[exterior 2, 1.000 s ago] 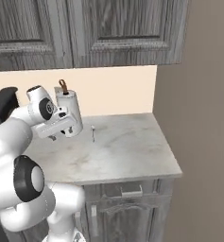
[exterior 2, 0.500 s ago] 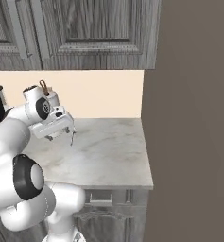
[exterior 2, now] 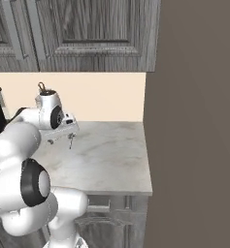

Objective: Organize the utensils by type. Pick up the wooden spoons from the counter and place them in the open cabinet. Then pick up the metallic utensils from the counter and place them in the open drawer.

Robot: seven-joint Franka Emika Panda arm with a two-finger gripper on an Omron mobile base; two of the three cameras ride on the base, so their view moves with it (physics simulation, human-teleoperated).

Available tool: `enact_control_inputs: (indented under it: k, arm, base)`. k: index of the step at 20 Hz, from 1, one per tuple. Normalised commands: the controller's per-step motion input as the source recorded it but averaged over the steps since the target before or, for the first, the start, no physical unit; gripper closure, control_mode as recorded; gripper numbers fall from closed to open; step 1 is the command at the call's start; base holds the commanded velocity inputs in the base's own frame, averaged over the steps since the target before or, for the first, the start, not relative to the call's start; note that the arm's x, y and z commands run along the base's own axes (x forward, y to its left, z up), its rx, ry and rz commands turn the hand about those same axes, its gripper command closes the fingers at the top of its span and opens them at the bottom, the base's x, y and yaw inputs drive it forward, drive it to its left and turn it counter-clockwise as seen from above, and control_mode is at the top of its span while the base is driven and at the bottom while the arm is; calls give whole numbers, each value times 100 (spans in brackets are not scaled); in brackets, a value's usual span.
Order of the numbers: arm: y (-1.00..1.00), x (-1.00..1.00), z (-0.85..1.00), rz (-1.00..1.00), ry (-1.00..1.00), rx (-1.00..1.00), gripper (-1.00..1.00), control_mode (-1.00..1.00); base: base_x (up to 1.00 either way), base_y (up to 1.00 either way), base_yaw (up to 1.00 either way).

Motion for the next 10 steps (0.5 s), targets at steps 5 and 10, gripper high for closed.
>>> enact_control_inputs:
  k: [5,10]
  arm:
    - [7,38,-41,8,0,38,-100,-100]
    - [11,51,-24,1,-6,2,-100,-100]
  base:
    - [0,0,0]
    - [0,0,0]
